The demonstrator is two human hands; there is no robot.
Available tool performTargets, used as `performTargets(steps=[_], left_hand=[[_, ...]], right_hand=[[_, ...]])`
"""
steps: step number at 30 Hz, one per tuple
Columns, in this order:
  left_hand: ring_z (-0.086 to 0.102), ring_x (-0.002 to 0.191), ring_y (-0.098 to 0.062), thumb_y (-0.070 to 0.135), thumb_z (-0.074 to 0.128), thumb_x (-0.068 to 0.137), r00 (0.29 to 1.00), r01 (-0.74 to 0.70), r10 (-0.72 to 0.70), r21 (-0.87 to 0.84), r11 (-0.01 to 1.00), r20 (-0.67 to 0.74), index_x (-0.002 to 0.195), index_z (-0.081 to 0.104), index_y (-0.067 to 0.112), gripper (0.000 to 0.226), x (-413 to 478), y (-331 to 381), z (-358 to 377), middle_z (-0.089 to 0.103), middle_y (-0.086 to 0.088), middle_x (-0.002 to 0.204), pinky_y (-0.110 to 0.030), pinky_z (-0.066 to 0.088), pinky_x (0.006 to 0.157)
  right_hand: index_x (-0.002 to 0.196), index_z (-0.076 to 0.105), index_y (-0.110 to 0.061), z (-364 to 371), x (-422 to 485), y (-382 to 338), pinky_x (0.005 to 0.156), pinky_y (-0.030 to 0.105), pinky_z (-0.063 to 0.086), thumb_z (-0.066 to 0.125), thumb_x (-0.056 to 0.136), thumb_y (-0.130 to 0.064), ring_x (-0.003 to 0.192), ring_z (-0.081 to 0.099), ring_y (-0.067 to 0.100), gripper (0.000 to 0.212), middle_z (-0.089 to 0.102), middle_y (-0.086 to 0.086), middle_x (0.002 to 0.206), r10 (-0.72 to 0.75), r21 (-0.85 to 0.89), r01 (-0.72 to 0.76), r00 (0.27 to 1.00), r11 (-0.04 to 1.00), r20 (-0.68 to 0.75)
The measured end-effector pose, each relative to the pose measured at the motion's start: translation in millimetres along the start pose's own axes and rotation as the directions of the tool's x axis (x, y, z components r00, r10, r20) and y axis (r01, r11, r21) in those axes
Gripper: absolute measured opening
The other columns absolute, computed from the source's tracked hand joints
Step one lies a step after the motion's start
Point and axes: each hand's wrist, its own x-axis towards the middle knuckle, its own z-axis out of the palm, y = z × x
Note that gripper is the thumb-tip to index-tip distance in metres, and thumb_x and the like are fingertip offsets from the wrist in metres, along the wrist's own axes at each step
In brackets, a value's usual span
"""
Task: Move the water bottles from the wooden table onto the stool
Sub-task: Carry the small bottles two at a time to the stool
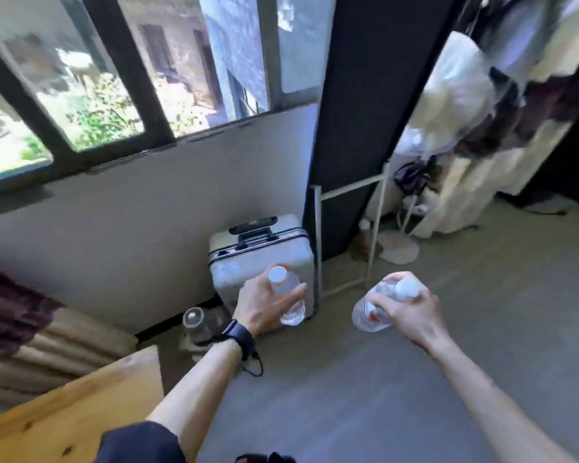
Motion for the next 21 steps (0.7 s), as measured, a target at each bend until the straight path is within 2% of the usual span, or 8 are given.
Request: performTargets(steps=[3,6,9,11,15,18,21], left_hand=[[0.068,0.081,-0.010,0.070,0.064,0.068,0.988,-0.128,0.129,-0.016,0.992,0.082,0.094,0.064,0.034,0.044,2,79,58,0.072,0.013,0.082,-0.033,0.056,0.078],[0.067,0.080,-0.009,0.066,0.066,0.069,0.962,-0.222,0.225,-0.035,0.974,0.155,0.094,0.061,0.036,0.039,3,155,116,0.071,0.014,0.081,-0.033,0.057,0.078],[0.069,0.083,-0.011,0.068,0.065,0.067,0.923,-0.294,0.301,-0.066,0.953,0.241,0.094,0.063,0.035,0.043,4,226,169,0.072,0.013,0.084,-0.033,0.057,0.080],[0.070,0.084,-0.012,0.071,0.063,0.066,0.887,-0.356,0.366,-0.090,0.930,0.280,0.094,0.064,0.033,0.047,6,268,199,0.073,0.011,0.085,-0.033,0.057,0.079],[0.070,0.081,-0.007,0.071,0.062,0.066,0.794,-0.473,0.473,-0.099,0.875,0.381,0.088,0.066,0.032,0.044,14,357,265,0.073,0.012,0.081,-0.030,0.056,0.077],[0.068,0.080,-0.005,0.064,0.068,0.072,0.713,-0.552,0.545,-0.126,0.824,0.441,0.085,0.066,0.029,0.037,26,425,312,0.072,0.013,0.078,-0.028,0.055,0.075],[0.067,0.085,-0.011,0.059,0.070,0.075,0.635,-0.610,0.605,-0.168,0.774,0.480,0.088,0.067,0.030,0.032,41,487,358,0.071,0.013,0.081,-0.027,0.053,0.079]], right_hand=[[0.086,0.064,-0.033,-86,-5,37,0.075,0.031,0.052,0.085,0.066,-0.041,0.085,0.064,0.017,0.030,0.069,-0.013,0.082,0.059,0.031,-0.055,0.990,0.998,-0.124],[0.088,0.062,-0.034,-167,-15,68,0.076,0.033,0.052,0.073,0.054,-0.057,0.083,0.065,0.017,0.043,0.069,-0.013,0.083,0.106,0.047,-0.097,0.964,0.994,-0.243],[0.089,0.063,-0.033,-238,-23,94,0.077,0.031,0.052,0.078,0.060,-0.053,0.084,0.065,0.016,0.038,0.068,-0.017,0.082,0.156,0.080,-0.136,0.918,0.987,-0.364],[0.085,0.065,-0.033,-278,-28,109,0.076,0.031,0.052,0.083,0.066,-0.047,0.085,0.067,0.016,0.030,0.069,-0.019,0.080,0.188,0.095,-0.162,0.883,0.982,-0.430],[0.084,0.066,-0.036,-357,-24,138,0.080,0.033,0.053,0.083,0.063,-0.051,0.087,0.067,0.018,0.031,0.072,-0.011,0.084,0.227,0.118,-0.195,0.787,0.974,-0.573],[0.080,0.066,-0.037,-417,-10,155,0.078,0.030,0.052,0.085,0.068,-0.045,0.085,0.067,0.015,0.024,0.072,-0.013,0.080,0.232,0.118,-0.206,0.718,0.971,-0.656],[0.082,0.066,-0.034,-472,11,165,0.077,0.028,0.051,0.083,0.069,-0.045,0.084,0.067,0.014,0.024,0.072,-0.014,0.078,0.244,0.115,-0.234,0.658,0.965,-0.712]])
